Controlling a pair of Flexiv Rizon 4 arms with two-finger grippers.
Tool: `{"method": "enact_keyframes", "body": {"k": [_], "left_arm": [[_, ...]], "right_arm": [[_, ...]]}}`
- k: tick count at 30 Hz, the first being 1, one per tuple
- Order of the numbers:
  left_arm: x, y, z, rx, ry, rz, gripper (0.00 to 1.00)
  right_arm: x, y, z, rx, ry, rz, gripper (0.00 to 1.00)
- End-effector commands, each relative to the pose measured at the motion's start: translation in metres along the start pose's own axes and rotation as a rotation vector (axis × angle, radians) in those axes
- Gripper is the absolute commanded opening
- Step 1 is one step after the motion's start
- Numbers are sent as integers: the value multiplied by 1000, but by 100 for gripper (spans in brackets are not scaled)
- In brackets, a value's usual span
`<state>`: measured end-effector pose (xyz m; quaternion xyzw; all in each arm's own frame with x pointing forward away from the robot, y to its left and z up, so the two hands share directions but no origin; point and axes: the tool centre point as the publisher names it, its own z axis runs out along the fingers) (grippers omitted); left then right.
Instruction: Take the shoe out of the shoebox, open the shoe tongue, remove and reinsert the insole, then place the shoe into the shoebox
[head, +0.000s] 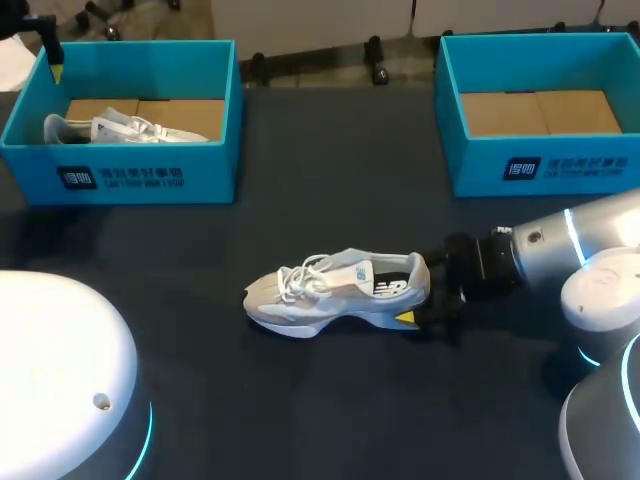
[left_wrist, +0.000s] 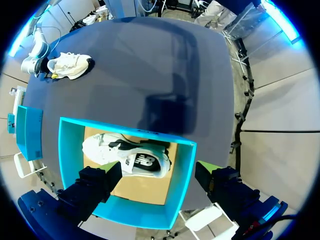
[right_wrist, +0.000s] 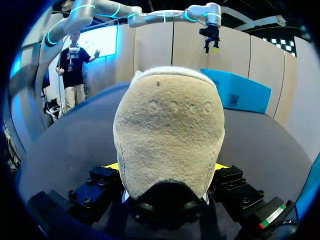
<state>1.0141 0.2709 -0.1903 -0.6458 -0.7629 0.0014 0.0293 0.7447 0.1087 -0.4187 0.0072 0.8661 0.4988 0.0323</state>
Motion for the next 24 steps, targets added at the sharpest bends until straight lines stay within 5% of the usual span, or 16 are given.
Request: {"method": "enact_keyframes", "body": {"k": [1, 15, 18, 24], "left_arm": [[0, -2, 0, -4, 2, -1, 100], [-15, -17, -10, 115, -33, -564, 100], [-17, -24, -9, 8, 40, -840, 100], [-24, -42, -9, 39, 37, -1093, 100]], "right_arm": [[-1, 1, 0, 5, 1, 0, 0], [-1, 1, 0, 5, 1, 0, 0], [-1, 1, 0, 5, 1, 0, 0], [-1, 1, 0, 5, 1, 0, 0]]}}
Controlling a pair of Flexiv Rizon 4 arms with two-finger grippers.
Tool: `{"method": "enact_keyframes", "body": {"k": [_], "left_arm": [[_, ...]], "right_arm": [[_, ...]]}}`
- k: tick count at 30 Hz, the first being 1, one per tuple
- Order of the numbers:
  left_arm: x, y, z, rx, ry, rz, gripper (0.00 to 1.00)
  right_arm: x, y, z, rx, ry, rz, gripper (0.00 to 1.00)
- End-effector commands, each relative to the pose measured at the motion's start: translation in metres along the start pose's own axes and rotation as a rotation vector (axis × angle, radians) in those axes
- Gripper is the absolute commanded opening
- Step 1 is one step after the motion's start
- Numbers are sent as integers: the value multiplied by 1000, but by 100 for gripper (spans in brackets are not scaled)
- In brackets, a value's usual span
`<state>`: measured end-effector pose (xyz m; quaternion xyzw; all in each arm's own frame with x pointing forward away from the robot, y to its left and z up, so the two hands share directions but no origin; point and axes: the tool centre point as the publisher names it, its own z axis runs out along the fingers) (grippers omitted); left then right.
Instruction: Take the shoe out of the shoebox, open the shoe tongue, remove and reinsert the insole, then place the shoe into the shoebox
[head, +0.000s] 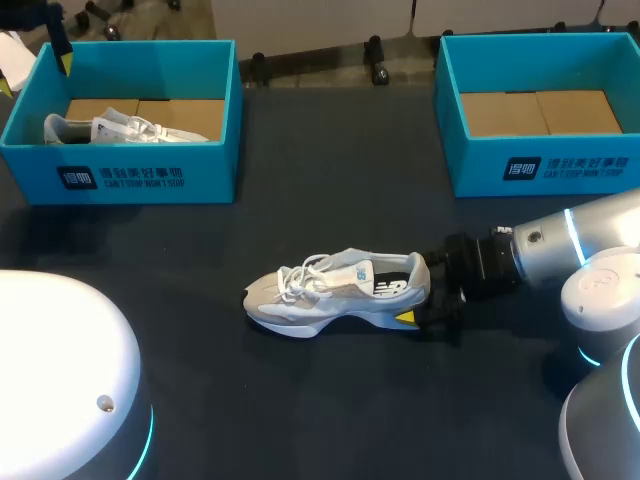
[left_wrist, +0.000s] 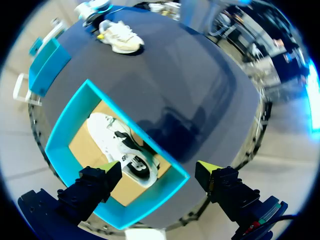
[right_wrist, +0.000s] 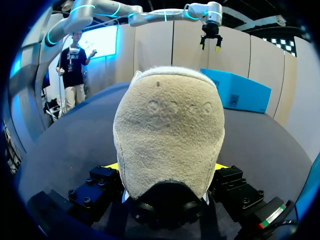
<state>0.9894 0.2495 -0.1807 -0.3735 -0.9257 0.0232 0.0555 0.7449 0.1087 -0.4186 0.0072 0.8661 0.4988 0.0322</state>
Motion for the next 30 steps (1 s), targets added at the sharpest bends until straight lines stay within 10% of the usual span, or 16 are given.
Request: {"method": "enact_keyframes", "body": {"k": [1, 20, 30], "left_arm": [[4, -19, 2, -71, 8, -546, 100], [-24, -98, 9, -53, -50, -886, 100], [-24, -98, 9, -53, -50, -886, 100]], "right_arm": [[-1, 1, 0, 5, 1, 0, 0], [-1, 1, 0, 5, 1, 0, 0], [-1, 1, 0, 5, 1, 0, 0]]}}
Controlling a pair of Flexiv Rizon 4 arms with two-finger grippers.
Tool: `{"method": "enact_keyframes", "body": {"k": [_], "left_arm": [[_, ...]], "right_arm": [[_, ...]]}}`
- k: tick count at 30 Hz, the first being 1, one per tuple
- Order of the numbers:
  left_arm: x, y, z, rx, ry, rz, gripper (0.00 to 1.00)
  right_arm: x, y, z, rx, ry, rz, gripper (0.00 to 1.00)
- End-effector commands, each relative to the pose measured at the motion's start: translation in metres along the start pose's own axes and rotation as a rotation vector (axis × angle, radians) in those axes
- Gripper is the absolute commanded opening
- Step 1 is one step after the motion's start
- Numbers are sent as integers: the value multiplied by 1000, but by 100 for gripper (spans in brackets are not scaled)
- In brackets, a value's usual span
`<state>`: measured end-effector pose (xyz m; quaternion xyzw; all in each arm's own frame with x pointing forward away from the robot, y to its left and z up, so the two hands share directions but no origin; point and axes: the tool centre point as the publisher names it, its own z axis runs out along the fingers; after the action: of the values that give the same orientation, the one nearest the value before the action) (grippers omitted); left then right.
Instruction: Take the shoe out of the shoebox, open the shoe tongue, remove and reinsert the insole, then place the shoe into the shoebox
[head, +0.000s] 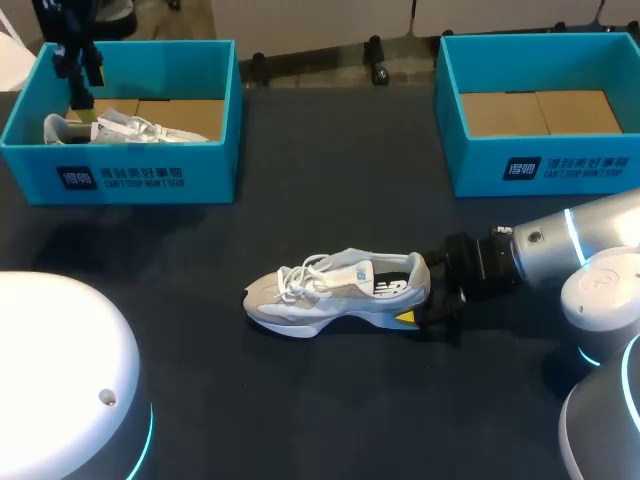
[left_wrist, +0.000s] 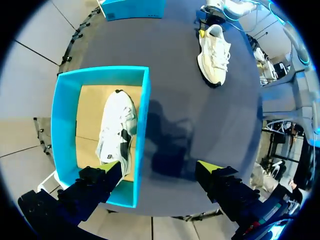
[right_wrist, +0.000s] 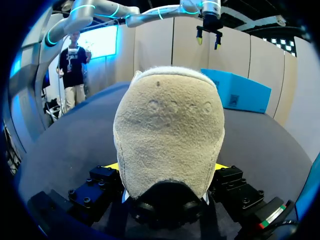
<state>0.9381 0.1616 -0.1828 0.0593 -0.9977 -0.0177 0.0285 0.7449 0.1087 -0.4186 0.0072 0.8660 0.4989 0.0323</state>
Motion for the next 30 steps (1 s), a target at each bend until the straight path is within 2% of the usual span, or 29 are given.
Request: {"method": "enact_keyframes", "body": {"k": [1, 14, 24, 26, 28, 29, 30], "left_arm": [[0, 1, 0, 0, -1, 2, 100], [3, -2, 1, 5, 19, -8, 100], [22, -24, 6, 66, 63, -338, 100], [24, -27, 7, 47, 59, -425, 100], [28, -31, 7, 64, 95, -550, 100], [29, -33, 7, 56, 75, -568, 100], [36, -36, 7, 61, 80, -635, 100]], "right_arm": [[-1, 1, 0, 5, 1, 0, 0], [-1, 1, 0, 5, 1, 0, 0], [-1, 1, 0, 5, 1, 0, 0], [-1, 1, 0, 5, 1, 0, 0], [-1, 1, 0, 5, 1, 0, 0], [-1, 1, 0, 5, 1, 0, 0], [-1, 1, 0, 5, 1, 0, 0]]}}
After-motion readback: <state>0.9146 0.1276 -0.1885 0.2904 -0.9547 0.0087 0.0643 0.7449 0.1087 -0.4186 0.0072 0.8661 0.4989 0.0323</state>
